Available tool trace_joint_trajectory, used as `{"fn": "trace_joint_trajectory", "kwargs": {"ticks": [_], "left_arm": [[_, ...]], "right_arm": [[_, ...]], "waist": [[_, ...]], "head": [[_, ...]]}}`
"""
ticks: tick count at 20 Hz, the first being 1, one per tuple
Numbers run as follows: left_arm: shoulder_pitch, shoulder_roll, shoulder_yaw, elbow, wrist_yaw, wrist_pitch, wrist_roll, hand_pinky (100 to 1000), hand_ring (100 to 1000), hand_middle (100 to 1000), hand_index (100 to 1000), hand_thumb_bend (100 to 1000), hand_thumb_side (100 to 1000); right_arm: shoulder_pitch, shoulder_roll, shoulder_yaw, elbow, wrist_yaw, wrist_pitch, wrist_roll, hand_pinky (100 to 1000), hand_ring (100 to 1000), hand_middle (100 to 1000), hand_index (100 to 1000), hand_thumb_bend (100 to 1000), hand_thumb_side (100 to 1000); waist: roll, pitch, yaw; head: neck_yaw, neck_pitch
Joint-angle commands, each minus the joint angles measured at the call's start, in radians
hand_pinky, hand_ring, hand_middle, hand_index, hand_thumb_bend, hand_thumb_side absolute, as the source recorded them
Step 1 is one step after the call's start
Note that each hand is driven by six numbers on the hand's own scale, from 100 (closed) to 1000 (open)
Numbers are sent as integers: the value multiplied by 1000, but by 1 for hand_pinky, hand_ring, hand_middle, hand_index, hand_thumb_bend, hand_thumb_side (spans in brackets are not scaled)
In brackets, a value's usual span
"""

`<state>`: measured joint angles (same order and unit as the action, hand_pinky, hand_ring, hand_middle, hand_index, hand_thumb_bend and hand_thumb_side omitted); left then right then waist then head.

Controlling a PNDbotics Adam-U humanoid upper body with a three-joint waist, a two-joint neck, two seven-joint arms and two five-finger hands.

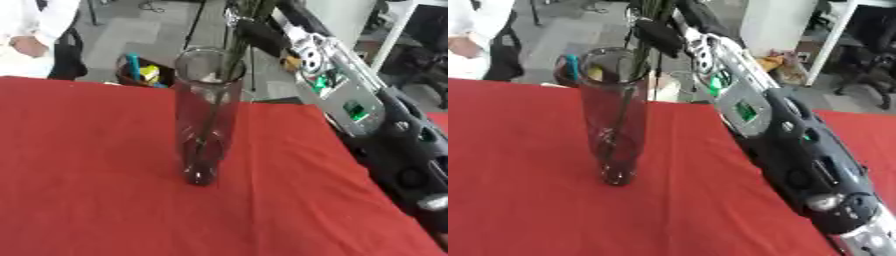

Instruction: Arrange flowers into the vase.

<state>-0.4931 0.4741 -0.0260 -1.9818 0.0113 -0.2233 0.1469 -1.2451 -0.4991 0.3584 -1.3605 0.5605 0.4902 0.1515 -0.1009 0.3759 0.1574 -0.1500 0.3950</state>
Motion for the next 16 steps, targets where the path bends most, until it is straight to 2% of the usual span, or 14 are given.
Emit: {"fn": "trace_joint_trajectory", "kwargs": {"ticks": [1,4,11,13,16], "left_arm": [[-7,16,16,-18,2,2,2,744,882,839,871,100,1000],[-6,16,16,-18,2,1,3,743,882,840,871,100,1000],[-7,16,16,-18,2,1,3,743,882,840,870,100,1000],[-7,17,16,-18,2,1,3,743,882,840,870,100,1000],[-7,18,17,-18,1,1,4,743,882,840,870,100,1000]], "right_arm": [[-3,-41,21,-15,-2,-24,28,757,903,748,829,100,1000],[1,-51,34,-4,-3,-58,73,761,909,764,848,100,1000],[5,-66,18,-28,25,-95,190,766,914,782,867,100,1000],[6,-70,11,-41,30,-103,223,770,919,792,878,164,1000],[7,-76,-4,-63,41,-109,269,771,921,799,887,192,1000]], "waist": [[9,-29,-2],[10,-29,-1],[10,-27,-3],[10,-27,-4],[11,-28,-5]], "head": [[3,-2],[4,-2],[6,-1],[6,0],[6,1]]}}
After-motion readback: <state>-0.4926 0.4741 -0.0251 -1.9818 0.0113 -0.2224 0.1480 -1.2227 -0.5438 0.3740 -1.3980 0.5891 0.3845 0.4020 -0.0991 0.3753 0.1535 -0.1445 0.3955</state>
